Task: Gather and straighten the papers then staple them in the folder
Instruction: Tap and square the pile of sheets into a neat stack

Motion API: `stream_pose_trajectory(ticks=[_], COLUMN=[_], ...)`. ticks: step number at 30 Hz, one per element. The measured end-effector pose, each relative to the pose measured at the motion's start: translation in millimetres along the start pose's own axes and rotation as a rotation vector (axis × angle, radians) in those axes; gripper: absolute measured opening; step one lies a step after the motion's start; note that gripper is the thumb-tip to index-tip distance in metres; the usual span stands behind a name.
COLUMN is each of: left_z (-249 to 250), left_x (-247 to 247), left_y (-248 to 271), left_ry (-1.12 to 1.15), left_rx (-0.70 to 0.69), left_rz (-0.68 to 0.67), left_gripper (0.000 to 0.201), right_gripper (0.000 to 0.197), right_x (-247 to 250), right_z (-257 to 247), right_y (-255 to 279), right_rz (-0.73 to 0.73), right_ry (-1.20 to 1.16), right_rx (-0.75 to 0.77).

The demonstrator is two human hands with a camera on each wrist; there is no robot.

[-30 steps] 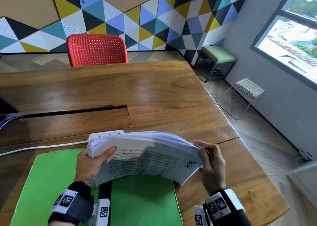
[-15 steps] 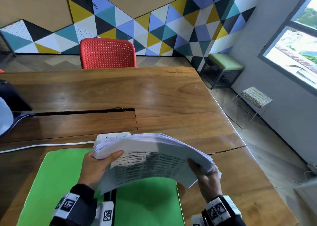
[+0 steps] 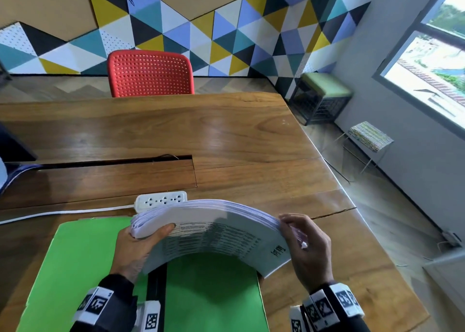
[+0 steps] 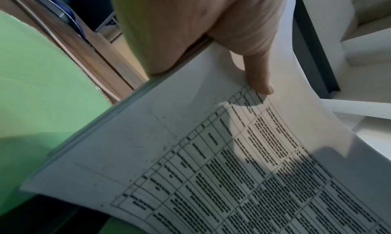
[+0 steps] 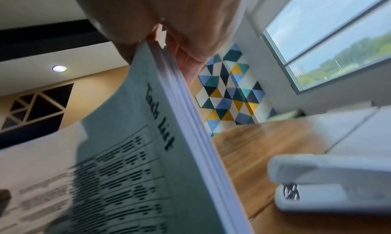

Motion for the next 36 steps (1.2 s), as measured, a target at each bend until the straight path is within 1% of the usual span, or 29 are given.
stream_pose_trajectory(ticks=[3,6,9,13,15,18,20,23,25,26,27,29,31,32,33,34,35,36], left_z=[-0.1,1.2,2.1,2.6,2.0,1.0,0.8,2.5,3.8,4.8,5.1,3.0,1.6,1.5,2.8,6.0,11.4,18.2], left_x=[-0.3,-0.8,-0.7,-1.2,-0.8,0.9,0.4,-1.8,-3.4,-4.3,-4.5,-3.5,-2.3,-2.0,-2.6,-4.0,-6.0,-8.5], left_y=[0.8,1.6,1.6,1.2,0.3,-0.7,-0.5,0.6,-0.3,-0.3,-0.2,-0.6,0.1,1.1,2.6,4.3,5.7,6.3], left_ry=[0.038,0.053,0.069,0.072,0.065,0.063,0.058,0.050,0.051,0.055,0.060,0.057,0.061,0.067,0.072,0.067,0.055,0.032], left_rx=[0.013,0.028,0.035,0.037,0.044,0.061,0.066,0.067,0.064,0.068,0.072,0.077,0.082,0.083,0.083,0.078,0.062,0.033], left_rz=[0.001,-0.002,-0.006,-0.001,-0.004,0.003,0.008,0.014,0.016,0.018,0.023,0.029,0.034,0.037,0.036,0.028,0.014,-0.005], left_gripper=[0.040,0.040,0.041,0.041,0.041,0.039,0.037,0.033,0.033,0.033,0.033,0.032,0.030,0.028,0.027,0.027,0.026,0.026], right_gripper=[0.004,0.004,0.002,0.014,0.015,0.005,0.007,0.010,0.007,0.012,0.022,0.055,0.092,0.104,0.109,0.109,0.105,0.098], right_x=[7.1,13.0,17.9,17.5,15.5,16.7,19.7,19.9,15.7,12.7,9.0,-3.3,-20.0,-28.7,-37.6,-45.5,-52.1,-56.3], right_z=[-6.1,-12.0,-15.7,-13.4,-12.6,-11.2,-9.3,-11.9,-19.4,-25.3,-32.0,-44.3,-50.6,-51.6,-51.1,-50.8,-47.6,-44.2], right_y=[-4.6,-11.7,-19.4,-24.6,-25.1,-24.4,-23.8,-23.1,-23.1,-23.8,-24.9,-28.2,-30.8,-31.8,-32.5,-33.9,-35.9,-38.1], right_rz=[-0.069,-0.193,-0.271,-0.322,-0.348,-0.320,-0.298,-0.345,-0.387,-0.391,-0.390,-0.421,-0.517,-0.564,-0.603,-0.630,-0.654,-0.677], right_ry=[0.097,0.119,0.120,0.188,0.238,0.269,0.288,0.317,0.374,0.387,0.377,0.359,0.444,0.501,0.546,0.572,0.590,0.614], right_rx=[0.101,0.164,0.201,0.245,0.266,0.248,0.203,0.164,0.153,0.146,0.136,0.128,0.163,0.195,0.221,0.234,0.220,0.189])
Point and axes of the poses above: each hand's wrist, its own y-axis away from the middle knuckle, its own x-axis out of the back of the hand, z = x × y, the point moved 4 cm from there along -y, towards the middle knuckle, and after that the axes turned 11 degrees about z, right-handed, at the moved point
